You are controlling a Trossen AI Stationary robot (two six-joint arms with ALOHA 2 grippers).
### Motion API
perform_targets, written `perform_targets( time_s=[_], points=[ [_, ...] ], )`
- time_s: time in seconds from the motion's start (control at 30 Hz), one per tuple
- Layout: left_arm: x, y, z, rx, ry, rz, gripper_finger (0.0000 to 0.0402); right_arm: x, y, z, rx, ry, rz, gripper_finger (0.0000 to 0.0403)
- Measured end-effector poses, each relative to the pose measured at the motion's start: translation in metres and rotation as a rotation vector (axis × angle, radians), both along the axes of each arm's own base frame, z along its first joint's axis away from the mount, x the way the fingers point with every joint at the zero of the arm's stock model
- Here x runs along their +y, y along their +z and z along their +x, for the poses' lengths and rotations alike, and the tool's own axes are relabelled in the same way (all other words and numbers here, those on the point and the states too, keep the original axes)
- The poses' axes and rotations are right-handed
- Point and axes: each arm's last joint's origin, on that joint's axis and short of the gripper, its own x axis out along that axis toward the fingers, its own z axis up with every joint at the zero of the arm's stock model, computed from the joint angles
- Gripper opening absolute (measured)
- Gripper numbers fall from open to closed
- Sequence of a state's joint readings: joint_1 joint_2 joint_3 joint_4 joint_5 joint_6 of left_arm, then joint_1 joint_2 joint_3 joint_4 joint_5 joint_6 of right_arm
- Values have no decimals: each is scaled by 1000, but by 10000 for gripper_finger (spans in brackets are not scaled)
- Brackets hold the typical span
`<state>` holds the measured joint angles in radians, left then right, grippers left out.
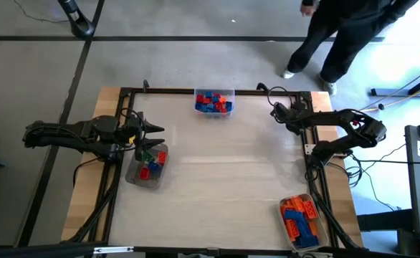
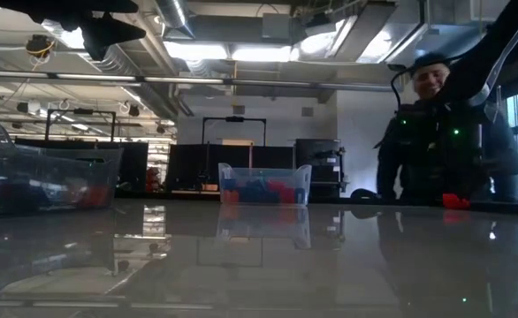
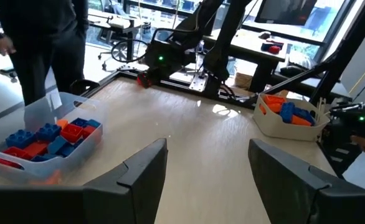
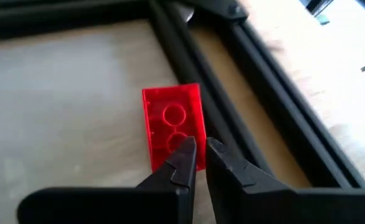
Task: Sort blocks by size
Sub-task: Put the red 4 stud game piece into the black bin
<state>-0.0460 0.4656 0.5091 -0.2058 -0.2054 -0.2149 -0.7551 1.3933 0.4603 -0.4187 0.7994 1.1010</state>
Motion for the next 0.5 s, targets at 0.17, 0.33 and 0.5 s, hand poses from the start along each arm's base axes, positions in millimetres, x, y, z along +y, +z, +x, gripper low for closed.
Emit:
perform_targets(
  time_s=[0.17, 0.33, 0.5],
  points=[
    [0, 0, 0, -2, 1, -6, 214, 0, -2, 2, -12, 106, 115, 37],
    [0, 1, 0, -12, 2, -12, 214, 6, -3, 9, -6, 250, 213, 37],
    [0, 1, 0, -11, 2, -12, 214, 16, -4, 17, 16, 350, 244, 37]
  ],
)
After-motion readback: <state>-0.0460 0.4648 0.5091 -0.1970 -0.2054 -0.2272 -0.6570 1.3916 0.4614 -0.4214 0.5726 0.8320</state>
